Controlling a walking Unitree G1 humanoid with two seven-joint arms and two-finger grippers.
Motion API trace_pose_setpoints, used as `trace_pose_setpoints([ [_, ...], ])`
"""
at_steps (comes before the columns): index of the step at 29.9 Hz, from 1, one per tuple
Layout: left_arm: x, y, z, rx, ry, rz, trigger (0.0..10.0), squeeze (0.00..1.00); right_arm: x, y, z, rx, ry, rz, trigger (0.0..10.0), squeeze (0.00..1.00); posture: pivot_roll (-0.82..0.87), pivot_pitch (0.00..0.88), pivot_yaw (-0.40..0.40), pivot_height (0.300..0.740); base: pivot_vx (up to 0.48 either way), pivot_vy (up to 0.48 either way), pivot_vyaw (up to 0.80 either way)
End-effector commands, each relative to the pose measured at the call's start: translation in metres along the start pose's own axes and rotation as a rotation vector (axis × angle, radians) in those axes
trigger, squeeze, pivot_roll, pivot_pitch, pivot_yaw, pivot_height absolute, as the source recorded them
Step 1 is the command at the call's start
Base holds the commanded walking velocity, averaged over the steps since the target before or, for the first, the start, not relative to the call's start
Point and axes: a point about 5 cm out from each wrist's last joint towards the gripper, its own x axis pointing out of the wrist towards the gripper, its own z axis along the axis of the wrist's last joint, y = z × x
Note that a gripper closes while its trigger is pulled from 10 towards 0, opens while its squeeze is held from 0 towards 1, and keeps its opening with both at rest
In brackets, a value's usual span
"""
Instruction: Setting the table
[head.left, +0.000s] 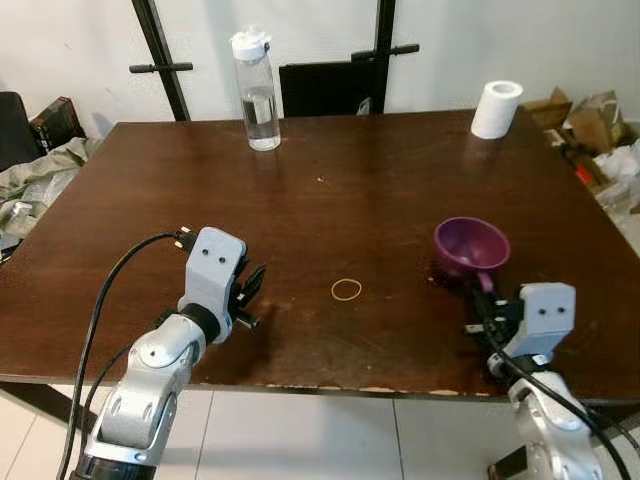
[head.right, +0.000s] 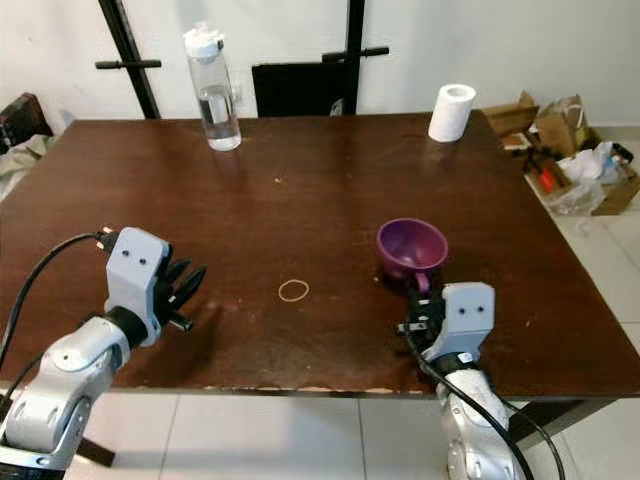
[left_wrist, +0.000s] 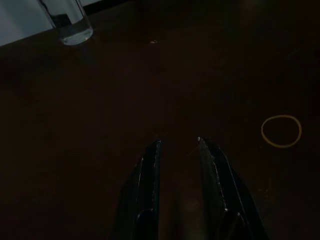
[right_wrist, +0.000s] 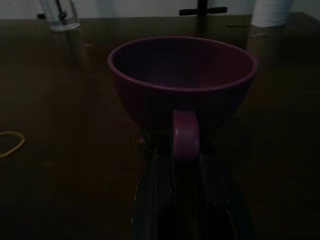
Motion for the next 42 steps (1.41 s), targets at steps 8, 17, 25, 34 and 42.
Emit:
trace_pose_setpoints([
  [8, -0.009, 0.001, -0.007, 0.001, 0.048, -0.007, 10.0, 0.0, -0.004, 0.007, -0.008, -0.012, -0.005, 0.001, 10.0, 0.0, 0.11, 0.24, 0.185, 0.74, 0.0, 0.0, 0.0],
  [17, -0.007, -0.001, -0.006, -0.006, 0.048, -0.007, 10.0, 0.0, -0.003, 0.003, -0.005, -0.046, -0.016, -0.004, 10.0, 1.0, 0.1, 0.233, 0.179, 0.74, 0.0, 0.0, 0.0],
  [25, -0.003, -0.005, -0.007, -0.024, 0.04, -0.007, 10.0, 0.0, -0.005, -0.001, 0.011, -0.064, -0.072, -0.024, 10.0, 0.0, 0.07, 0.209, 0.164, 0.74, 0.0, 0.0, 0.0],
  [34, 0.004, -0.012, -0.009, -0.046, 0.026, -0.01, 10.0, 0.0, -0.02, 0.001, 0.03, -0.059, -0.12, -0.046, 10.0, 0.0, 0.02, 0.186, 0.152, 0.74, 0.0, 0.0, 0.0],
  [42, 0.014, -0.022, -0.009, -0.077, -0.005, -0.026, 10.0, 0.0, -0.046, 0.042, 0.049, 0.017, -0.137, 0.003, 10.0, 0.0, -0.05, 0.135, 0.138, 0.74, 0.0, 0.0, 0.0],
])
